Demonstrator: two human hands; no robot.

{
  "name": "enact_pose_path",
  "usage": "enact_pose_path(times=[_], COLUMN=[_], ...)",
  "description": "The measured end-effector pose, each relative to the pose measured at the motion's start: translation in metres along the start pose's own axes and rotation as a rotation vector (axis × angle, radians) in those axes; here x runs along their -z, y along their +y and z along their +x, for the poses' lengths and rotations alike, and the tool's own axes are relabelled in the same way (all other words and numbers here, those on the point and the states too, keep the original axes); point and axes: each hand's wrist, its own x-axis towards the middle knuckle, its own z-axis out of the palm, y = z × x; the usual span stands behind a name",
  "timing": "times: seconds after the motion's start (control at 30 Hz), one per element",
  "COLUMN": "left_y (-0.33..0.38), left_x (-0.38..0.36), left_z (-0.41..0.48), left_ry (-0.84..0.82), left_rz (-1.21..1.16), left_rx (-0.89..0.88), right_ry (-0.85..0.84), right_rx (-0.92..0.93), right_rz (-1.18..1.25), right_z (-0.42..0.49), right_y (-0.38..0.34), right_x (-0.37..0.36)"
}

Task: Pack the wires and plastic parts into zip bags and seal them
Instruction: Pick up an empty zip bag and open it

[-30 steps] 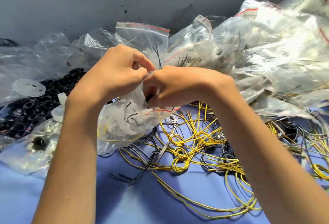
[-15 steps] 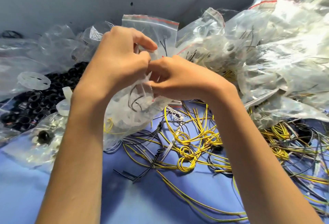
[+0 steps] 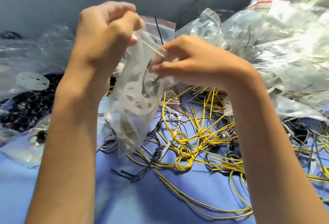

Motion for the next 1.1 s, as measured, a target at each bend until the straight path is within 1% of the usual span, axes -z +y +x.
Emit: enact_pose_path(times=[0.07, 0.1, 0.17, 0.2, 0.27, 0.33, 0.4, 0.47, 0.53, 0.6, 0.67, 0.73, 0.77, 0.87, 0.9, 0.93, 1.0, 1.03, 1.07, 1.1], left_y=[-0.002, -0.007, -0.022, -0.031, -0.048, -0.061, -0.069, -0.073, -0.076, -0.081, -0.086, -0.079, -0.071, -0.043, -0.032, -0.027, -0.028, -0.03, -0.032, -0.032], left_x=[0.007, 0.009, 0.008, 0.005, 0.0, -0.005, -0.01, -0.017, -0.023, -0.029, -0.036, -0.037, -0.03, 0.017, 0.034, 0.046, 0.047, 0.04, 0.031, 0.022], left_z=[0.004, 0.008, 0.013, 0.014, 0.013, 0.009, 0.004, -0.001, -0.006, -0.008, -0.008, -0.009, -0.007, 0.003, 0.005, 0.007, 0.008, 0.008, 0.007, 0.006], left_ry=[-0.084, -0.112, -0.174, -0.231, -0.396, -0.599, -0.756, -0.81, -0.847, -0.878, -0.878, -0.854, -0.825, -0.66, -0.58, -0.476, -0.239, -0.168, -0.169, -0.231], left_rz=[-0.077, -0.059, 0.021, 0.069, 0.186, 0.327, 0.386, 0.384, 0.333, 0.384, 0.546, 0.632, 0.622, 0.482, 0.426, 0.374, 0.287, 0.266, 0.237, 0.188], left_rx=[0.002, 0.024, 0.135, 0.211, 0.324, 0.291, 0.208, 0.158, 0.173, 0.158, 0.106, 0.041, 0.031, 0.059, 0.05, 0.023, -0.058, -0.097, -0.117, -0.113], right_ry=[0.112, 0.169, 0.224, 0.237, 0.246, 0.236, 0.235, 0.248, 0.269, 0.232, 0.165, 0.172, 0.22, 0.461, 0.513, 0.532, 0.467, 0.407, 0.349, 0.299], right_rx=[-0.051, -0.071, -0.09, -0.086, -0.049, -0.014, 0.022, 0.025, -0.007, -0.043, -0.076, -0.077, -0.048, 0.093, 0.079, 0.03, -0.066, -0.075, -0.062, -0.04], right_rz=[0.171, 0.249, 0.423, 0.509, 0.61, 0.643, 0.654, 0.613, 0.437, 0.189, 0.034, -0.026, -0.033, 0.045, 0.053, 0.034, 0.019, 0.042, 0.056, 0.047], right_z=[-0.002, -0.005, -0.008, -0.01, -0.013, -0.015, -0.017, -0.017, -0.017, -0.016, -0.017, -0.02, -0.021, -0.026, -0.027, -0.026, -0.026, -0.027, -0.028, -0.027], right_y=[0.008, 0.012, 0.02, 0.024, 0.027, 0.026, 0.026, 0.026, 0.028, 0.031, 0.031, 0.028, 0.026, 0.021, 0.022, 0.025, 0.029, 0.029, 0.025, 0.02], right_x=[0.008, 0.012, 0.015, 0.015, 0.017, 0.017, 0.016, 0.017, 0.019, 0.02, 0.021, 0.024, 0.029, 0.044, 0.047, 0.049, 0.047, 0.046, 0.043, 0.041])
